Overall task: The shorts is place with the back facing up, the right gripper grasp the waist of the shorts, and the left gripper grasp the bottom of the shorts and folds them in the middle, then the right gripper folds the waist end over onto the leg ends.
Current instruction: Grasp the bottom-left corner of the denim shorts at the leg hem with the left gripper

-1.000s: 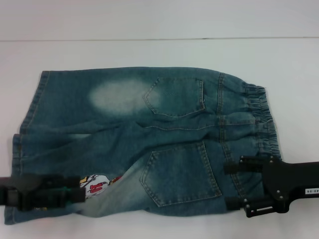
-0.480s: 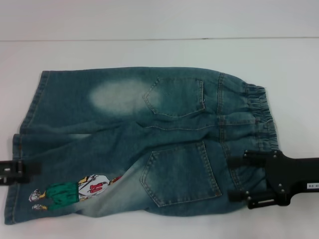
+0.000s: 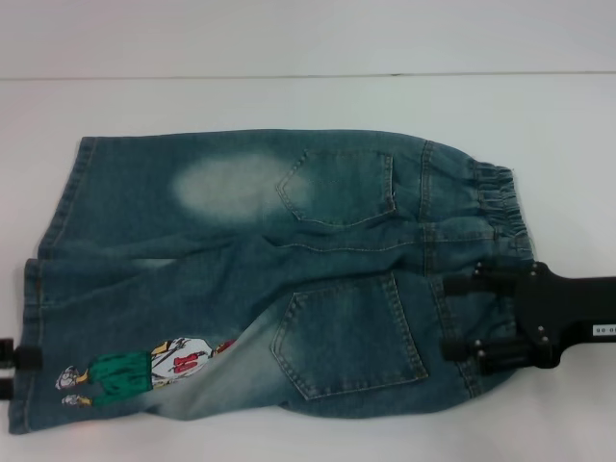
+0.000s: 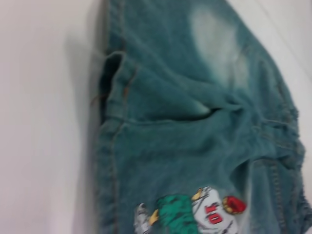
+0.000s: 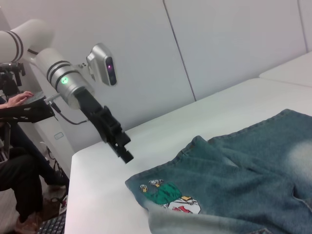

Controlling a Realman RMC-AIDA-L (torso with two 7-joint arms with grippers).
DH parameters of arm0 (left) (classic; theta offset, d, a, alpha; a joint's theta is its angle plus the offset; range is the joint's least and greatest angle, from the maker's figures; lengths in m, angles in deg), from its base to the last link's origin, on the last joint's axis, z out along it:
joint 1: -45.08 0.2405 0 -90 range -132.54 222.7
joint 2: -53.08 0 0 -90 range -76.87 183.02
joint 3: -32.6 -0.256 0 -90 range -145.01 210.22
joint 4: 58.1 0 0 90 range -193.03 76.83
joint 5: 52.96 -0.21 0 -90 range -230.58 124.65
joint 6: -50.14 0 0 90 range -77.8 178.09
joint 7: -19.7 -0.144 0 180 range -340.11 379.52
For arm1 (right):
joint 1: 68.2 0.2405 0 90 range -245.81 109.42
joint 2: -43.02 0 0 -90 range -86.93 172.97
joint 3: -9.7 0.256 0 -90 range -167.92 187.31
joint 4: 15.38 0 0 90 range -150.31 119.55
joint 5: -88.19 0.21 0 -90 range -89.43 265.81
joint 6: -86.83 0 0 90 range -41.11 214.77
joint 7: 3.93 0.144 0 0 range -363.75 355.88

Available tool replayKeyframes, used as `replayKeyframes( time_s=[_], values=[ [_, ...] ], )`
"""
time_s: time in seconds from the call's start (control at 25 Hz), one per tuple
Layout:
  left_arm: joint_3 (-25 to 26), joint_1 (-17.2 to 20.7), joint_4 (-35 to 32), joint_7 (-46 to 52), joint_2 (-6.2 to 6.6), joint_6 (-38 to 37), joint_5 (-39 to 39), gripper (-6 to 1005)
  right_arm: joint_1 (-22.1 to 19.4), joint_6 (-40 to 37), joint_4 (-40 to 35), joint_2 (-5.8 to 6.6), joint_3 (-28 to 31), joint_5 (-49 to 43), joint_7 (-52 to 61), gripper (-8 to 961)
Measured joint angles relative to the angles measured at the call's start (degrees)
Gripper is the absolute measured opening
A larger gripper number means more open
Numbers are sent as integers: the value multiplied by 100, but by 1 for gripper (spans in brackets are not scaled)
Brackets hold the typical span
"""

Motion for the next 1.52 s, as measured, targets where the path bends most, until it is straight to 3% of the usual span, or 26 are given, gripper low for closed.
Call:
replayKeyframes(
  time_s=[0.64, 0.96, 1.52],
  values=[
    [-182, -13, 36, 9, -42, 509, -634, 786, 151, 175, -14, -5, 64, 3, -22, 909],
    [-502, -50, 230, 26, -63, 812, -712, 784, 219, 157, -14, -17, 19, 8, -23, 907],
    [-525, -224, 386, 29, -106, 915, -732, 779, 242, 137, -14, -24, 26, 9, -8, 903]
  ],
)
